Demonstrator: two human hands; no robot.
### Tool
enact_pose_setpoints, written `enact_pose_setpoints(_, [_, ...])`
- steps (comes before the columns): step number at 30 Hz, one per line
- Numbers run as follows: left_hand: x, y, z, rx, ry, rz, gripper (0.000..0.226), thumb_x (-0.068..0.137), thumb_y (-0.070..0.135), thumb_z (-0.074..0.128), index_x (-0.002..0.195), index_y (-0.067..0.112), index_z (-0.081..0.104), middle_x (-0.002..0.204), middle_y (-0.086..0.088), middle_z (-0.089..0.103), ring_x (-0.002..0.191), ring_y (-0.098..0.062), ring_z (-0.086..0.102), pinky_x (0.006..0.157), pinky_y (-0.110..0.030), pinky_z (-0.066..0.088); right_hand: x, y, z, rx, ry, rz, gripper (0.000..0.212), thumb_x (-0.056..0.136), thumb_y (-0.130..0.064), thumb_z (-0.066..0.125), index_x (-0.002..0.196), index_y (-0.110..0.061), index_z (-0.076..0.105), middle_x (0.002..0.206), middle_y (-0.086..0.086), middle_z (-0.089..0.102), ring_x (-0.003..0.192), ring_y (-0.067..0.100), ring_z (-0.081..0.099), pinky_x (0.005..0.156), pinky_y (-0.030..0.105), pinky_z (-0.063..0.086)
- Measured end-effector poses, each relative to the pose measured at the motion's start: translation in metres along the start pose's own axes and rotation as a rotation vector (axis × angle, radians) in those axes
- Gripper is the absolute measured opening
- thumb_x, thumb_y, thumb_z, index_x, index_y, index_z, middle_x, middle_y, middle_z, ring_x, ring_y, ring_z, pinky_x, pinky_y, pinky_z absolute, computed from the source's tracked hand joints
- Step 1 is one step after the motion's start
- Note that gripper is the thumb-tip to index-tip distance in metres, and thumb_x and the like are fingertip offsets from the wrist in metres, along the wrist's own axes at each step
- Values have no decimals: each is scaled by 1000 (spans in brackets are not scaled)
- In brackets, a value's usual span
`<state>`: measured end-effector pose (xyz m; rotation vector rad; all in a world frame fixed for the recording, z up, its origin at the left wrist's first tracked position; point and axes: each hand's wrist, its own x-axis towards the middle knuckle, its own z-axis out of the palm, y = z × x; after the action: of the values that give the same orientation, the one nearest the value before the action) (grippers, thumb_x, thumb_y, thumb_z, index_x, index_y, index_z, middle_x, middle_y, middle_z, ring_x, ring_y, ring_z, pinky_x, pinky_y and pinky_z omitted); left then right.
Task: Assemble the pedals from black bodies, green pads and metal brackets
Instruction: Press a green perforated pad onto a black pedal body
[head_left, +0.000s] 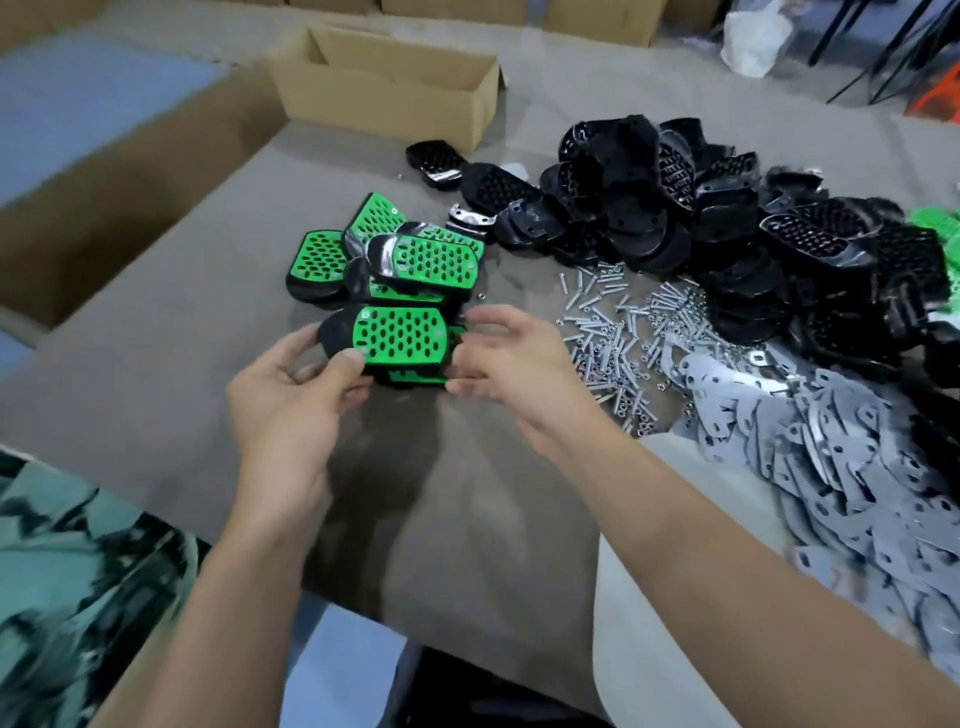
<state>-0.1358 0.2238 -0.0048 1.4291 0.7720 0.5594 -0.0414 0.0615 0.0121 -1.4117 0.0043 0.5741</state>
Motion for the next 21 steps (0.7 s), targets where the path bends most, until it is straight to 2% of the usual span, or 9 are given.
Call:
enact_pose_setpoints(3, [6, -9, -1, 322, 19, 63, 46, 79, 44, 81, 121, 28, 73, 98, 9, 79, 92, -8, 76, 89, -42, 62, -5, 8, -2, -190, 37, -133, 45, 81, 19, 60, 115, -8, 69, 108, 8, 72, 96, 14, 69, 86, 27, 59])
enact_pose_setpoints(5, [3, -10, -2, 384, 36, 105, 59, 73, 55, 81, 127, 32, 71, 95, 26, 75, 93, 8, 71, 97, -40, 59, -9, 10, -10, -244, 40, -157, 42, 80, 17, 61, 103, -15, 74, 100, 4, 74, 96, 13, 71, 89, 31, 57])
enact_pose_setpoints(6, [0, -9, -2, 411, 62, 120, 67, 73, 58, 79, 133, 32, 67, 102, 26, 74, 97, 12, 68, 102, -38, 56, -10, 11, -16, -250, 54, -165, 41, 79, 15, 62, 95, -20, 75, 94, 0, 75, 97, 15, 72, 88, 34, 58])
enact_pose_setpoints(8, [-10, -6, -2, 518, 129, 178, 75, 78, 65, 72, 145, 34, 55, 128, 16, 71, 113, 4, 65, 111, -36, 48, -10, 7, -36, -267, 92, -181, 35, 75, 7, 66, 87, -25, 75, 87, -6, 77, 96, 19, 74, 81, 33, 58])
enact_pose_setpoints(10, [-23, -3, 5, 610, 174, 311, 68, 87, 61, 66, 148, 37, 49, 139, 9, 66, 125, -9, 60, 114, -29, 41, -5, 0, -63, -307, 169, -172, 29, 73, -1, 68, 87, -25, 77, 87, -7, 79, 86, 18, 75, 76, 30, 56])
enact_pose_setpoints(13, [-45, 6, 38, 591, 99, 606, 50, 93, 37, 67, 142, 26, 61, 143, 0, 63, 134, -16, 54, 111, -13, 28, 10, -20, -110, -432, 361, -191, 25, 83, -5, 69, 90, -27, 78, 88, -8, 78, 75, 9, 69, 73, 29, 54])
enact_pose_setpoints(16, [-51, 12, 85, 572, -69, 748, 45, 91, 24, 71, 135, 13, 67, 142, -8, 62, 138, -25, 51, 117, -31, 31, 26, -47, -145, -758, 509, -247, 30, 84, -16, 64, 108, -30, 76, 99, -13, 75, 76, -1, 68, 66, 14, 52])
enact_pose_setpoints(18, [-45, 13, 115, 620, -222, 768, 47, 93, 23, 73, 137, 11, 65, 146, -8, 60, 145, -24, 42, 122, -42, 30, 37, -63, -157, -880, 506, -277, 40, 85, -20, 63, 123, -30, 70, 99, -9, 72, 73, 0, 65, 57, 8, 45])
enact_pose_setpoints(21, [-28, 13, 154, 720, -395, 753, 55, 96, 34, 70, 146, 16, 57, 158, -4, 48, 154, -20, 25, 127, -37, 15, 59, -76, -162, -967, 481, -323, 59, 86, -28, 67, 143, -23, 51, 108, 2, 71, 90, 21, 66, 78, 26, 49])
